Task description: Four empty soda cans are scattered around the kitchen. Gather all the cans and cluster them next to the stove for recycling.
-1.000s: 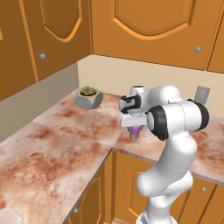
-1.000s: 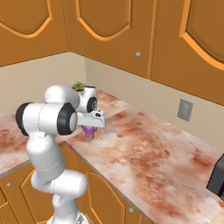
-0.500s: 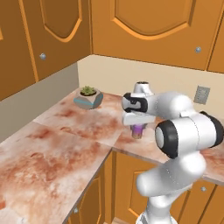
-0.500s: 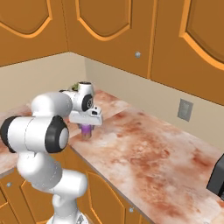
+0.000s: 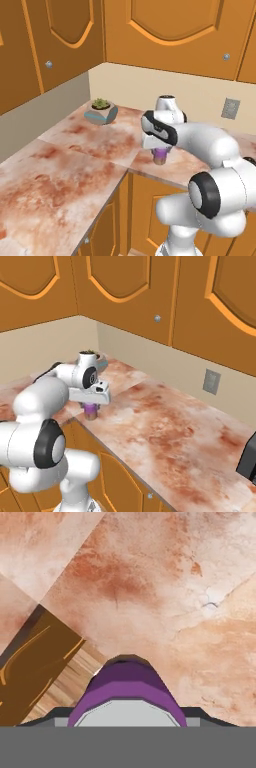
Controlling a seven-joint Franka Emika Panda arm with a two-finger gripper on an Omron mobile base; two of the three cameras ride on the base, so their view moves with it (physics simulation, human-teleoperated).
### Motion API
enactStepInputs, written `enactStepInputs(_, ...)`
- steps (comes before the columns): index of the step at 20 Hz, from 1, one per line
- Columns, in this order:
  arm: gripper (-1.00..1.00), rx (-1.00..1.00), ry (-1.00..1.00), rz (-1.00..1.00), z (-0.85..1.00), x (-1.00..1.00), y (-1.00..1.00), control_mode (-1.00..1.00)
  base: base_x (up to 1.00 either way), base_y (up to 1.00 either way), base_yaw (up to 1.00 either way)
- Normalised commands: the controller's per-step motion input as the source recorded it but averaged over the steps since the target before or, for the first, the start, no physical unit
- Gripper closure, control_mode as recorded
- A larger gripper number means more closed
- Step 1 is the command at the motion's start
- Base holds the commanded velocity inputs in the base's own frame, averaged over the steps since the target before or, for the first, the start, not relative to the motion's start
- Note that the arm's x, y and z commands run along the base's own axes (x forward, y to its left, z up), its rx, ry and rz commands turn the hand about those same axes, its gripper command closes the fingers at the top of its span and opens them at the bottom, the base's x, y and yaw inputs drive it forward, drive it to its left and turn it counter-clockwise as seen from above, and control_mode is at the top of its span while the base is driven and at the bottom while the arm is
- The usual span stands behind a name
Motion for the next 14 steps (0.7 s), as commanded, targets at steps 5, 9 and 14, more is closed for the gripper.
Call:
enactStepInputs(5,1.0,0.0,0.0,0.01,0.13,-0.3,0.04,-1.0,0.0,0.0,0.0)
enactStepInputs(9,1.0,0.0,0.0,0.0,0.19,-0.28,0.02,-1.0,0.0,0.0,0.0)
enactStepInputs(14,1.0,0.0,0.0,0.0,0.15,-0.24,0.11,1.0,-0.09,0.04,0.0)
